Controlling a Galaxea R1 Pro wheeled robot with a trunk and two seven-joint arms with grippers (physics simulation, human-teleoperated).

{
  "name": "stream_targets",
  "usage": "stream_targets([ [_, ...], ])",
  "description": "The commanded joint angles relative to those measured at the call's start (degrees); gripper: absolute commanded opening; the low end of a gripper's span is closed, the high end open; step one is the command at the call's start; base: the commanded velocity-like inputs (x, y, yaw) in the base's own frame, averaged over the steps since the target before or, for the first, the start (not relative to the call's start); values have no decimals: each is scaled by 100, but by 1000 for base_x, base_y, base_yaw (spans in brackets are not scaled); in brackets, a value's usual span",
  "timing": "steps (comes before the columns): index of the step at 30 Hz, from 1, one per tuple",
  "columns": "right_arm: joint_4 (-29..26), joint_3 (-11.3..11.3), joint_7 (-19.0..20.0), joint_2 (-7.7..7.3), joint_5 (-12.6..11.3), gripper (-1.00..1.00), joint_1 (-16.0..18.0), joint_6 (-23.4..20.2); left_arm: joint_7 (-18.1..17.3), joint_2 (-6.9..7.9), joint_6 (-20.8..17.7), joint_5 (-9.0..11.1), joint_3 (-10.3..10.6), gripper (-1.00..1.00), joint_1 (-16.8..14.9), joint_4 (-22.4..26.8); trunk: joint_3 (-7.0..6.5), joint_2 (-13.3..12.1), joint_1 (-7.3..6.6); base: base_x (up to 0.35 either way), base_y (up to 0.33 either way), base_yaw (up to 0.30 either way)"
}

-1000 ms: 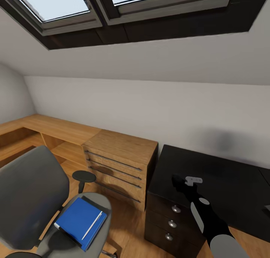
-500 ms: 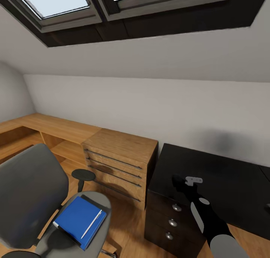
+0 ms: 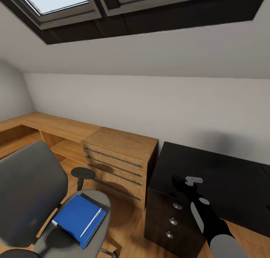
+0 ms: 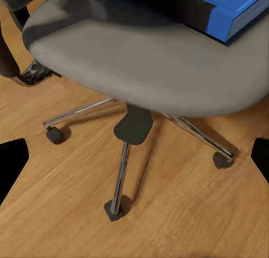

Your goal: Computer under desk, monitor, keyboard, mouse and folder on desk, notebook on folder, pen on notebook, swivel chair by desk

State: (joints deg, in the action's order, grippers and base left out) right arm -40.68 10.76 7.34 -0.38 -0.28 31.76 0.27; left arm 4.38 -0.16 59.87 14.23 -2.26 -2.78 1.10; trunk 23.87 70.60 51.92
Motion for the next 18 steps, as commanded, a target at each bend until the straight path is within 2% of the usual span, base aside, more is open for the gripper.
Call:
stream_targets([
  [1, 0, 23, 39, 3, -24, -100, 4, 0, 46, -2, 13, -52, -20, 100, -3, 0, 25, 45, 23, 0, 0, 0],
  [18, -1, 23, 39, 3, -20, -100, 3, 7, 45, -35, 13, -50, -20, 100, -3, -3, 330, 727, 396, 0, 0, 0],
])
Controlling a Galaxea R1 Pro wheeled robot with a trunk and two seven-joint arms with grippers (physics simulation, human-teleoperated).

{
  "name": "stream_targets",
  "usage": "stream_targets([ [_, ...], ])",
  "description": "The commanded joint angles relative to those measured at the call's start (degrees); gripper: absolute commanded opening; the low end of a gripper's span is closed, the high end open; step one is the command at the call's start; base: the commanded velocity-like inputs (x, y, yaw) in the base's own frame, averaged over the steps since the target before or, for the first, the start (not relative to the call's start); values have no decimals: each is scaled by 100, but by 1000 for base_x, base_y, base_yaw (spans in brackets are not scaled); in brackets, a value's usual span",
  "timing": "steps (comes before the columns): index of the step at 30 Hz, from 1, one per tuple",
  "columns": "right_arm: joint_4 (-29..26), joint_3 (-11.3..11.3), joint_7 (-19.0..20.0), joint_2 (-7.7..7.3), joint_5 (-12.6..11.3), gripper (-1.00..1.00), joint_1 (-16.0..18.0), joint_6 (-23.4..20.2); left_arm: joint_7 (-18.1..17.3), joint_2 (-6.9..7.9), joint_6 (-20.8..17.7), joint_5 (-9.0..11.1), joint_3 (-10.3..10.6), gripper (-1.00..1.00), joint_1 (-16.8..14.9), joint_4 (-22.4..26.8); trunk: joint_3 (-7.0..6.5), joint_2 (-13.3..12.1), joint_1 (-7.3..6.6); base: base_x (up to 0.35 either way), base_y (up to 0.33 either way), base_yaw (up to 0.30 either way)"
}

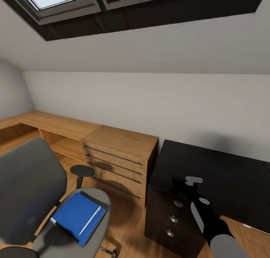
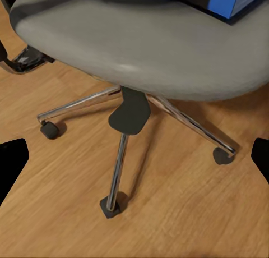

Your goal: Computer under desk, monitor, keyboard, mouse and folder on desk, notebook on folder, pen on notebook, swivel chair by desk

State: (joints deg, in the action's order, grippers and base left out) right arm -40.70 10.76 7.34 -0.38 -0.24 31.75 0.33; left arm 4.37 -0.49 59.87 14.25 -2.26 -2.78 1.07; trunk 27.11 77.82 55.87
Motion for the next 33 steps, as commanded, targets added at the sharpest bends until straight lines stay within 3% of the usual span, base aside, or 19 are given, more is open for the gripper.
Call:
stream_targets([
  [1, 1, 23, 39, 3, -24, -100, 3, 1, 46, -5, 13, -53, -20, 100, -3, 1, 24, 45, 22, 0, 0, 0],
  [16, 1, 23, 39, 3, -20, -100, 4, 2, 47, -12, 13, -47, -20, 100, -3, -2, 294, 646, 352, 0, 0, 0],
  [33, -8, 23, 32, 0, -20, -100, 3, 2, 43, -3, 13, -45, -28, 100, -3, 0, 294, 646, 352, 0, 0, 0],
])
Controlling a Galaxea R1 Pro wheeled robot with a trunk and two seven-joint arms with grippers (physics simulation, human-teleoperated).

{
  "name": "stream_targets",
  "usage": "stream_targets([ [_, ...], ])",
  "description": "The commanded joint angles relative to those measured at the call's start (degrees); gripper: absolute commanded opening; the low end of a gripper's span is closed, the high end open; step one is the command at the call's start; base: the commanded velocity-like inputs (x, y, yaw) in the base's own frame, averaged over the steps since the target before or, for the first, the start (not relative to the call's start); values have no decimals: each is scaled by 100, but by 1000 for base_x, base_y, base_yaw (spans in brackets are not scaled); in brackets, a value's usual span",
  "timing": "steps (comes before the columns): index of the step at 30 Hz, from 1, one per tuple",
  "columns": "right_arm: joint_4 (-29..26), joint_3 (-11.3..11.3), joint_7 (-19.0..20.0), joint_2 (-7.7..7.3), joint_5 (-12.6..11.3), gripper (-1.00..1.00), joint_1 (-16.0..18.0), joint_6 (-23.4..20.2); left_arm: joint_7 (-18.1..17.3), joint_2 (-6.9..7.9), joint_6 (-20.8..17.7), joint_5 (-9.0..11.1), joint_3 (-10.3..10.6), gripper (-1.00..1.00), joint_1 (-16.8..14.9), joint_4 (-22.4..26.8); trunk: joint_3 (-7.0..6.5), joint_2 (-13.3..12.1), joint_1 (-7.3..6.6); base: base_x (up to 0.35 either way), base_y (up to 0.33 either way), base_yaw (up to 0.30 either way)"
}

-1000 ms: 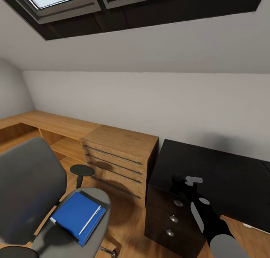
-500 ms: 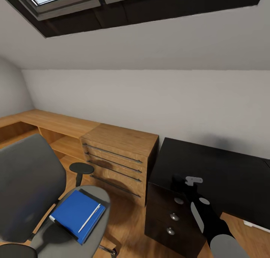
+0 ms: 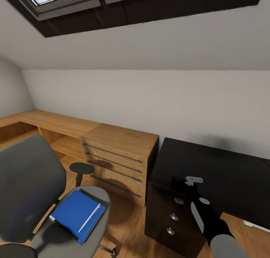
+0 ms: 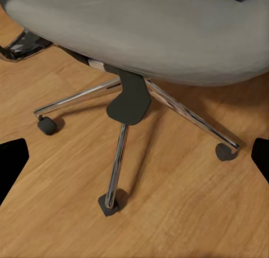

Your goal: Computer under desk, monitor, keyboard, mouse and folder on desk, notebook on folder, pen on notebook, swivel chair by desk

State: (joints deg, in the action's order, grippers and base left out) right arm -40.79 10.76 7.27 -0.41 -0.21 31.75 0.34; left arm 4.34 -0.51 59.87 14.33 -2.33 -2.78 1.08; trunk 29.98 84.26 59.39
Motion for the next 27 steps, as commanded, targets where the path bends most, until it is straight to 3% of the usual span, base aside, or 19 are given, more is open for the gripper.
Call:
stream_targets([
  [1, 1, 23, 39, 1, -23, -100, 3, 1, 45, -2, 13, -53, -18, 100, -3, -1, 6, 3, 0, 0, 0, 0],
  [16, 8, 17, 55, 4, -17, -100, 2, 1, 35, 3, 13, -53, -18, 100, 4, -2, 6, 3, 0, 0, 0, 0],
  [27, 9, 19, 48, 2, -6, -100, 2, 1, 23, -81, 13, -61, -13, 100, 352, -2, 6, 3, 0, 0, 0, 0],
])
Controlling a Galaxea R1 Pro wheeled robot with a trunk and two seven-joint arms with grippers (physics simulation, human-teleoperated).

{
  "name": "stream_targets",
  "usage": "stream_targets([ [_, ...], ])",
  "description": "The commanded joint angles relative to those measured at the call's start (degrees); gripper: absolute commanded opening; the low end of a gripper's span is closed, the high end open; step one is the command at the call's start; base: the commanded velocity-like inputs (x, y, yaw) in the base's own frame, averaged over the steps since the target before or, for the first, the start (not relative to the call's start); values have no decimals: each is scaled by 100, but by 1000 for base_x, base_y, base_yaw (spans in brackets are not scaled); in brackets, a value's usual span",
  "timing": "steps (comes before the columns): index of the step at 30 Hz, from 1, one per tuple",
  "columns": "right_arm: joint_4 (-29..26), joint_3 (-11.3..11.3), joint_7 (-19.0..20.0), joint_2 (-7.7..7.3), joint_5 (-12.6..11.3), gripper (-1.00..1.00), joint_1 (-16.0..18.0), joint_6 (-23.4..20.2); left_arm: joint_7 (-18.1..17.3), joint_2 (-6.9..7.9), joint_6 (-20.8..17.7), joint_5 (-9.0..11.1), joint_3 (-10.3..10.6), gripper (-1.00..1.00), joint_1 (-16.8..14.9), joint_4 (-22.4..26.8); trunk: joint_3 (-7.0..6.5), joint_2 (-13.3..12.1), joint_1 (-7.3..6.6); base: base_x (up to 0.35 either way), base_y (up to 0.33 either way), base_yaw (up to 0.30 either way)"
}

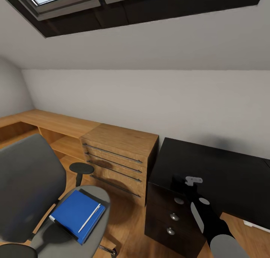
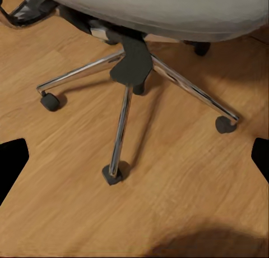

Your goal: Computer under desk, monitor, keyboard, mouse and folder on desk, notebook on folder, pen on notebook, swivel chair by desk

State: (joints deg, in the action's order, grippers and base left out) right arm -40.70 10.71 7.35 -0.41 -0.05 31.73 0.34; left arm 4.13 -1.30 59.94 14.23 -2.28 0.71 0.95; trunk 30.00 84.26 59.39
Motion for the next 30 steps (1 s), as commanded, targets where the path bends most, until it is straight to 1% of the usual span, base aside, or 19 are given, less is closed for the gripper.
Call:
stream_targets([
  [1, 0, 25, 39, 1, -21, -100, 3, 1, 43, -8, 6, -51, -19, 100, 64, 12, 4, 3, 0, 0, 0, 0],
  [4, -1, 26, 34, -1, -21, -100, 4, 1, 44, -15, 6, -52, -18, 100, 185, 14, 4, 3, 0, 0, 0, 0],
  [10, -7, 27, 9, -27, -21, -100, 4, 4, 39, -30, 6, -52, -18, 100, 265, 17, 4, 3, 0, 0, 0, 0],
  [16, -8, 28, -83, -98, -21, -100, 6, 9, 34, -88, 6, -56, -18, 100, 279, 19, 4, 3, 0, 65, 0, 0],
  [21, -8, 23, -98, -106, -21, -100, 7, 14, 32, -96, 6, -60, -18, 100, 280, 19, 4, 3, 0, 187, 0, 0],
  [30, -8, 19, -102, -109, -19, -100, 4, 12, 35, -98, 6, -60, -18, 100, 281, 19, 4, 3, 0, 47, 0, 0],
])
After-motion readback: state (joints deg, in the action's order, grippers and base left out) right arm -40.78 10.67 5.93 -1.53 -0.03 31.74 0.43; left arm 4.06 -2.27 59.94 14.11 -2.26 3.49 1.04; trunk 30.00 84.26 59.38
